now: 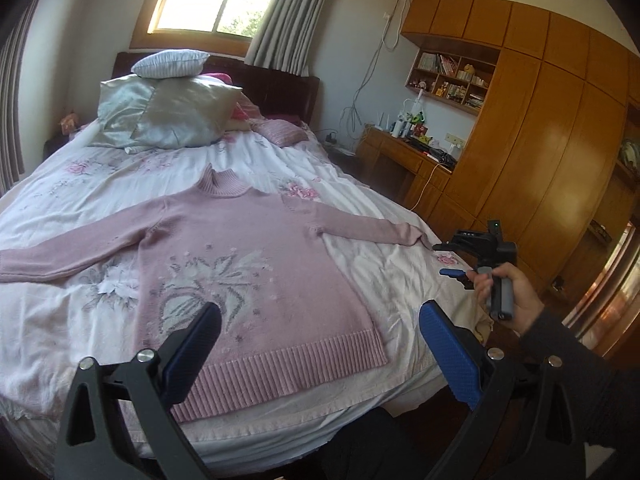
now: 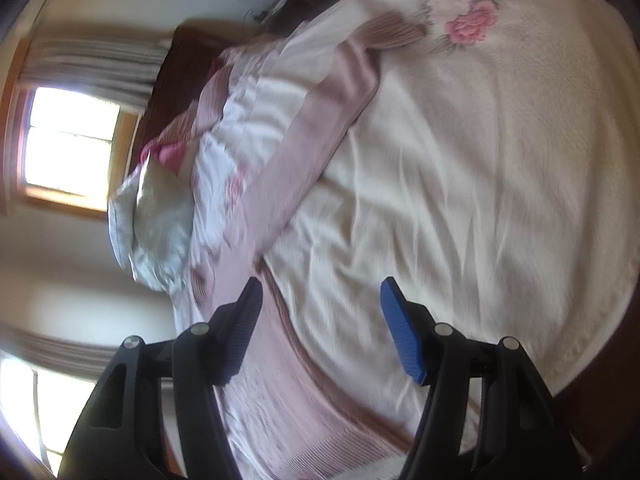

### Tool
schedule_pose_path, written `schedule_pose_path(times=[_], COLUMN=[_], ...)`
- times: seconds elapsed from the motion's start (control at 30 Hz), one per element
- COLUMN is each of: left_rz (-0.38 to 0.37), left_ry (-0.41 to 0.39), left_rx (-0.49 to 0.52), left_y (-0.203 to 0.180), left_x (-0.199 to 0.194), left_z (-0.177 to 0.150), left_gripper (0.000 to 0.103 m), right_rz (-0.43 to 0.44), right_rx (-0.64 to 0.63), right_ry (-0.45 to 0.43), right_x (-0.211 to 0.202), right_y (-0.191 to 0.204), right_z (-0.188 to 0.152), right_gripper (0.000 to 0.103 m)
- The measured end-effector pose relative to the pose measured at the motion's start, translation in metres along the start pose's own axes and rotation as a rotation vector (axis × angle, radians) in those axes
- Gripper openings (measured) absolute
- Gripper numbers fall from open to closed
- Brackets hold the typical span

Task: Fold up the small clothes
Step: 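Grasp the cuff of one pink sweater sleeve with the right gripper, then carry the sleeve cuff across the sweater body with the right gripper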

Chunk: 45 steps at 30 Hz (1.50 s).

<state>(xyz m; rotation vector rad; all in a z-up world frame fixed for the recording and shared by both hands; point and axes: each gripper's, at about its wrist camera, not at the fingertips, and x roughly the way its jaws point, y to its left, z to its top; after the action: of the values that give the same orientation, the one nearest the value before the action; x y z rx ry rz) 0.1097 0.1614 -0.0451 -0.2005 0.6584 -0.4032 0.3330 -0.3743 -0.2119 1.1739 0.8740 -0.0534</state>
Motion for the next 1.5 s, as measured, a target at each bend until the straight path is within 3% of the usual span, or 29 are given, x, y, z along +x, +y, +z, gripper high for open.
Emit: schedule_pose_path(times=[0.17, 0.3, 0.6, 0.7, 0.8, 0.9, 0.97, 1.07, 1.23, 1.37, 1.5], left_rz=[0.008, 0.027, 0.033, 0.045, 0.079, 0.097, 0.067, 0.014, 0.033, 0.061, 0.147], left_ry=[0.095, 0.150, 0.233, 0.259, 0.289, 0.309, 0.312, 0.310, 0.374, 0.398, 0.432], left_rx=[-0.033, -0.042, -0.052, -0.076, -0.118, -0.169, -0.243, -0.346, -0.430, -0.465, -0.500], left_y=[0.008, 0.010, 0.010, 0.017, 0.030, 0.044, 0.057, 0.079, 0.110, 0.132, 0.153], left_x=[0.043, 0.076, 0.125, 0.133, 0.140, 0.141, 0.139, 0.139, 0.146, 0.143, 0.144], left_z=[-0.002, -0.001, -0.006, -0.009, -0.013, -0.018, -0.019, -0.025, -0.042, -0.048, -0.044], left_gripper=[0.099, 0.099, 0.099, 0.099, 0.099, 0.099, 0.099, 0.099, 0.100, 0.100, 0.099], right_rz=[0.116, 0.195, 0.127, 0.085, 0.064, 0.041, 0.025, 0.008, -0.015, -0.004, 0.018], right_rx=[0.272, 0.381, 0.445, 0.425, 0.385, 0.333, 0.259, 0.115, -0.145, -0.378, -0.558], right_ry=[-0.152, -0.211, -0.244, -0.259, -0.254, -0.274, -0.298, -0.320, -0.338, -0.322, -0.289], right_x=[0.021, 0.045, 0.099, 0.106, 0.109, 0.106, 0.098, 0.086, 0.066, 0.062, 0.073], right_y=[-0.054, -0.079, -0.096, -0.096, -0.093, -0.085, -0.072, -0.036, 0.053, 0.139, 0.209], right_z=[0.106, 0.157, 0.207, 0.217, 0.228, 0.233, 0.232, 0.230, 0.209, 0.170, 0.119], right_gripper=[0.063, 0.063, 0.058, 0.048, 0.044, 0.023, 0.008, 0.007, 0.007, 0.007, 0.007])
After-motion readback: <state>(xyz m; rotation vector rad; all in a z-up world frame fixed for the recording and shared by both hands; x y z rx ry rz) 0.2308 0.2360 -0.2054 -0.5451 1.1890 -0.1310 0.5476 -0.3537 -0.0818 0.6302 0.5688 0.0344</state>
